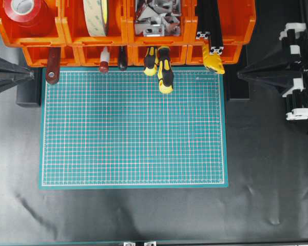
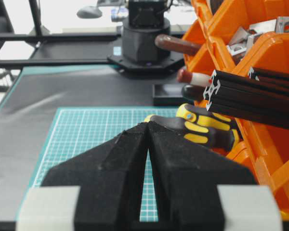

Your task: Pick screwdriver from container rack with right arm.

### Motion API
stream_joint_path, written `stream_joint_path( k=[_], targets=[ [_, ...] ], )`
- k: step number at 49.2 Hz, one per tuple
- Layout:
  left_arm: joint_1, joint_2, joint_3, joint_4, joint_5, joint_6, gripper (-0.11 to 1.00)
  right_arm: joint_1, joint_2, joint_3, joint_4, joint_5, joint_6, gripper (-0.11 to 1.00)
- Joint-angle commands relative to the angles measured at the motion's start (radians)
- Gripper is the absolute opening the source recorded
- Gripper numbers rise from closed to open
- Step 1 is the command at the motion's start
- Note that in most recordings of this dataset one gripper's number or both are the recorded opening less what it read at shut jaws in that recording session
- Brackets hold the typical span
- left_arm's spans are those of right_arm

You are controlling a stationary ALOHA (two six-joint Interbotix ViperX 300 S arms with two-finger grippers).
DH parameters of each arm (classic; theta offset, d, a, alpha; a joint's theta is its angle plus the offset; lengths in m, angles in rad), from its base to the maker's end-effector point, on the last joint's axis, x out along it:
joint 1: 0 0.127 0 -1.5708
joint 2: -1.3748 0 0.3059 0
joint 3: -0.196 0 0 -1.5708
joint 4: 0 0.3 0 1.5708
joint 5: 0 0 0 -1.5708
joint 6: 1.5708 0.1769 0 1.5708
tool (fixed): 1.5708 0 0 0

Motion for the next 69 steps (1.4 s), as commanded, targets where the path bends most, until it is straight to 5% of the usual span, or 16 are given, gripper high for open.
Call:
stream_joint_path(
  k=[1,11,28,42,50,54,64,69],
  targets=[
    [-0.009,0.012,-0.044,0.029,0.020,-0.029,0.06,0.015,0.006,-0.025,0.008,-0.011,0.012,0.02],
    [-0.041,-0.005,-0.103,0.031,0.144,-0.089,0.00,0.081,0.023,-0.112,0.008,0.089,0.063,0.00],
    [-0.067,-0.064,-0.137,0.031,0.253,-0.095,0.00,0.192,0.192,-0.373,0.008,0.296,0.077,0.00],
    [-0.069,-0.066,-0.137,0.031,0.270,-0.095,0.00,0.259,0.466,-0.669,-0.069,0.723,0.080,0.00],
    [-0.069,-0.067,-0.137,0.031,0.308,-0.095,0.00,0.304,0.621,-0.807,-0.216,0.928,0.104,0.00],
    [-0.067,-0.069,-0.137,0.031,0.328,-0.095,0.00,0.325,0.690,-0.870,-0.333,1.029,0.152,0.00],
    [-0.067,-0.072,-0.137,0.031,0.336,-0.095,0.00,0.439,0.811,-0.931,-0.709,1.289,0.362,0.00],
    [-0.067,-0.072,-0.135,0.031,0.336,-0.094,0.00,0.479,0.833,-0.910,-0.821,1.315,0.482,0.00]
  ],
)
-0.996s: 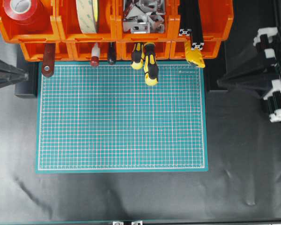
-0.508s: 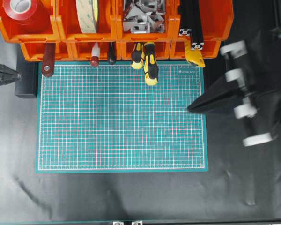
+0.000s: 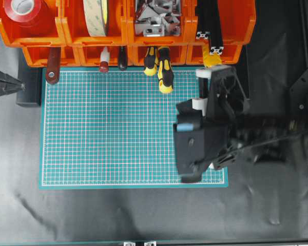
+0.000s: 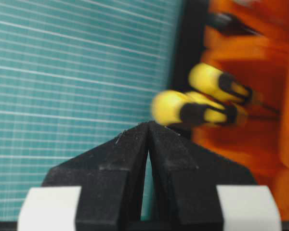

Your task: Pick screwdriver from container rack with right arm.

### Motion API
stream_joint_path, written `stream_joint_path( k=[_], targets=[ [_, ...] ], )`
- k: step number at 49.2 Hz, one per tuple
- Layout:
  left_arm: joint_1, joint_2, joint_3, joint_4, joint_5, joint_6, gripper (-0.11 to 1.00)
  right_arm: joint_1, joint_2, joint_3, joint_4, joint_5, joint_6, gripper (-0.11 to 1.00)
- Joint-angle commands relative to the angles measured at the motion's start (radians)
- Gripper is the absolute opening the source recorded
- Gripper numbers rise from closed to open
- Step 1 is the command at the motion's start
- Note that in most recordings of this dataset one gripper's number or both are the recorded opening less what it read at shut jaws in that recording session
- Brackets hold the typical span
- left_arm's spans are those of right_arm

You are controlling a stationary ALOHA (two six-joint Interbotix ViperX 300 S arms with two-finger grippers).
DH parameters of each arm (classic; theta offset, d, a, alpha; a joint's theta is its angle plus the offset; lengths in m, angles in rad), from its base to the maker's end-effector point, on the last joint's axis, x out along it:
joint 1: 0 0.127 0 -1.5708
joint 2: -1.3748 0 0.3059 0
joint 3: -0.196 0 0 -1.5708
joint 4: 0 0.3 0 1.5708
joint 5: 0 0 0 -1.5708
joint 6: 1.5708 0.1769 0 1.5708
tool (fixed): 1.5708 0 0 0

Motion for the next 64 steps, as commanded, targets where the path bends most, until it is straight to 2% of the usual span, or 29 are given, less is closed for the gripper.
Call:
stream_joint_path(
  k=[1,7,16,20,25,30,35,38,44,48,64],
  targets=[
    [0.000,0.003,-0.028,0.003,-0.003,-0.002,0.00,0.040,0.005,-0.002,-0.123,0.035,0.098,0.00],
    [0.000,0.005,-0.023,0.003,-0.003,-0.002,0.00,0.066,0.008,0.044,-0.178,0.038,0.187,0.00],
    [0.000,0.005,-0.015,0.003,-0.003,-0.002,0.00,0.089,0.011,0.080,-0.210,0.051,0.193,0.00],
    [0.000,0.005,-0.014,0.003,-0.003,-0.002,0.00,0.089,0.012,0.084,-0.215,0.054,0.192,0.04],
    [0.000,0.006,-0.012,0.003,-0.003,-0.002,0.00,0.089,0.018,0.095,-0.225,0.049,0.192,0.20],
    [0.000,0.008,-0.011,0.003,-0.003,-0.002,0.00,0.089,0.037,0.109,-0.242,0.054,0.192,0.47],
    [0.000,0.008,-0.008,0.003,-0.005,-0.002,0.00,0.091,0.066,0.126,-0.288,0.072,0.192,0.76],
    [0.000,0.009,-0.005,0.003,-0.005,-0.002,0.00,0.091,0.087,0.138,-0.328,0.086,0.193,0.84],
    [0.000,0.008,-0.005,0.005,-0.005,-0.003,0.00,0.087,0.121,0.143,-0.399,0.101,0.195,0.82],
    [0.000,0.008,-0.005,0.003,-0.005,-0.003,0.00,0.077,0.138,0.144,-0.420,0.098,0.196,0.83],
    [0.000,0.005,-0.003,0.003,-0.003,-0.003,0.00,0.032,0.184,0.147,-0.426,0.072,0.195,0.83]
  ],
)
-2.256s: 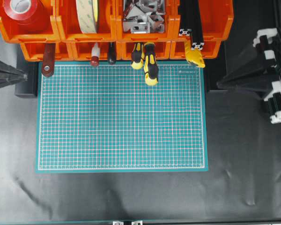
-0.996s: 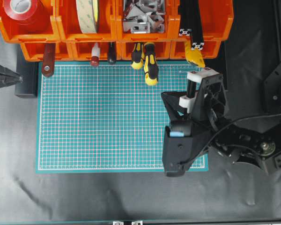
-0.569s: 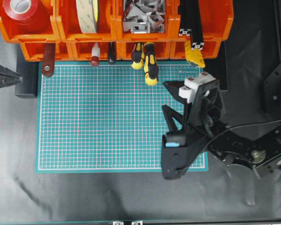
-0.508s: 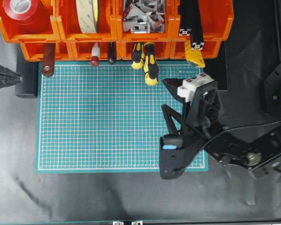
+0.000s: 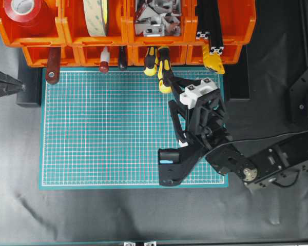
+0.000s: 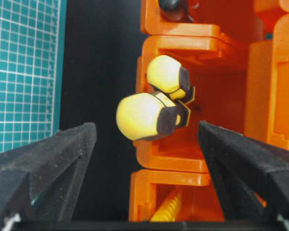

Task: Pick screwdriver from container rack with right arm.
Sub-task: 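Move the right gripper forward toward the yellow-black screwdriver handles in the rack, then close the right gripper on the front yellow-black screwdriver handle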

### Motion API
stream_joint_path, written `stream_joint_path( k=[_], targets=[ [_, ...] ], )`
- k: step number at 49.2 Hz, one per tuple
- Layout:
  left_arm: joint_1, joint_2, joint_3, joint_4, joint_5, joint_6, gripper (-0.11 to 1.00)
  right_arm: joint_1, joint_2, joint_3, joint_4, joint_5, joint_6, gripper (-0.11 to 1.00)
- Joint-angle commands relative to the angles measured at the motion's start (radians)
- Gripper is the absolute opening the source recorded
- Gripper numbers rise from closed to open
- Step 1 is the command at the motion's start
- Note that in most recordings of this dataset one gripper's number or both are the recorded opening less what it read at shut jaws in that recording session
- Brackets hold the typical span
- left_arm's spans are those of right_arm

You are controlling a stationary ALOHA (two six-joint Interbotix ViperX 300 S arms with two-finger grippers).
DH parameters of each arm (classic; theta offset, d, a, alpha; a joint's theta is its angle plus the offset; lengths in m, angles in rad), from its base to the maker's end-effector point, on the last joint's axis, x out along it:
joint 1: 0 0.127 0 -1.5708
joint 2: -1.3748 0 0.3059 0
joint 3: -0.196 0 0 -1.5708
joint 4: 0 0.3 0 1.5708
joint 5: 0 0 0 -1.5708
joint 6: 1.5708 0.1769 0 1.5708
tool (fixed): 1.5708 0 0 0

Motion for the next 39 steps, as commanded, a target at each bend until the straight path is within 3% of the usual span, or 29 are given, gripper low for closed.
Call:
stream_joint_path(
  k=[1,29,35,39],
  targets=[
    [0.000,0.005,-0.011,0.002,-0.005,-0.003,0.00,-0.017,-0.002,-0.008,-0.012,-0.011,0.003,0.83],
    [0.000,0.003,0.002,0.002,-0.005,-0.003,0.00,-0.084,0.034,-0.005,-0.014,-0.064,0.005,0.81],
    [0.000,0.003,0.003,0.002,-0.005,-0.003,0.00,-0.086,0.040,-0.005,-0.012,-0.064,0.008,0.76],
    [-0.002,0.003,0.003,0.002,-0.006,-0.003,0.00,-0.086,0.040,-0.006,-0.012,-0.061,0.009,0.67]
  ],
)
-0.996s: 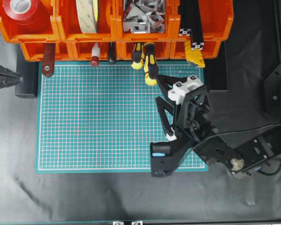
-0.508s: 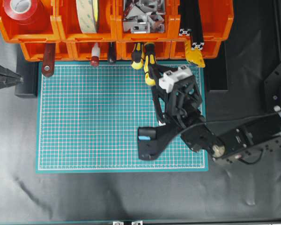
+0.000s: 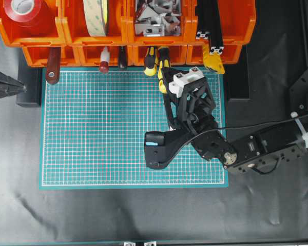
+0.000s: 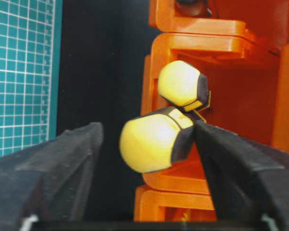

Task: Pick screwdriver from container rack with right arm.
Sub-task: 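Close the right gripper on the front yellow-black screwdriver handle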

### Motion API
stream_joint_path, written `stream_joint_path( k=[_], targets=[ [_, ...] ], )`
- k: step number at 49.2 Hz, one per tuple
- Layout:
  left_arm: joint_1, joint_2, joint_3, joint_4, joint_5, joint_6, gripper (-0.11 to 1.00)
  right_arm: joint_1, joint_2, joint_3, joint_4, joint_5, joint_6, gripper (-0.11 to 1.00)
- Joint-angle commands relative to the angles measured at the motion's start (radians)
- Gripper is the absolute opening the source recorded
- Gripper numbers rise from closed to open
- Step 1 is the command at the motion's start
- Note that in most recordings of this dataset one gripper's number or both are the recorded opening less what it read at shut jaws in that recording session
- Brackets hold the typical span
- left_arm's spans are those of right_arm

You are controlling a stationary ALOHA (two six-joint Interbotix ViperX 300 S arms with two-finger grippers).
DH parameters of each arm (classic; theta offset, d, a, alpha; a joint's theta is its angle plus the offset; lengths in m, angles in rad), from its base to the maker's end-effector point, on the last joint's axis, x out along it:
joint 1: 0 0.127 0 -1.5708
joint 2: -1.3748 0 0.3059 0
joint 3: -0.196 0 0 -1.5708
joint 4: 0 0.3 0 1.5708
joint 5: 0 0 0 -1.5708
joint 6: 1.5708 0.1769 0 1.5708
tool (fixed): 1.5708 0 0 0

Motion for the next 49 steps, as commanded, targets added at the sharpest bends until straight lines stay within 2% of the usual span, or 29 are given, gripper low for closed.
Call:
stream_joint_path(
  k=[1,6,26,49],
  targets=[
    [-0.002,0.003,-0.012,0.003,-0.006,-0.003,0.00,-0.002,-0.012,-0.011,-0.005,-0.005,0.005,0.64],
    [-0.003,0.003,-0.012,0.003,-0.005,-0.003,0.00,-0.002,-0.011,-0.015,-0.003,0.003,0.006,0.45],
    [-0.003,0.003,-0.009,0.003,-0.006,-0.005,0.00,0.011,-0.009,-0.054,-0.003,0.069,0.006,0.45],
    [-0.003,-0.003,-0.005,0.003,-0.005,-0.005,0.00,0.081,-0.020,-0.150,-0.003,0.201,-0.008,0.40]
  ],
)
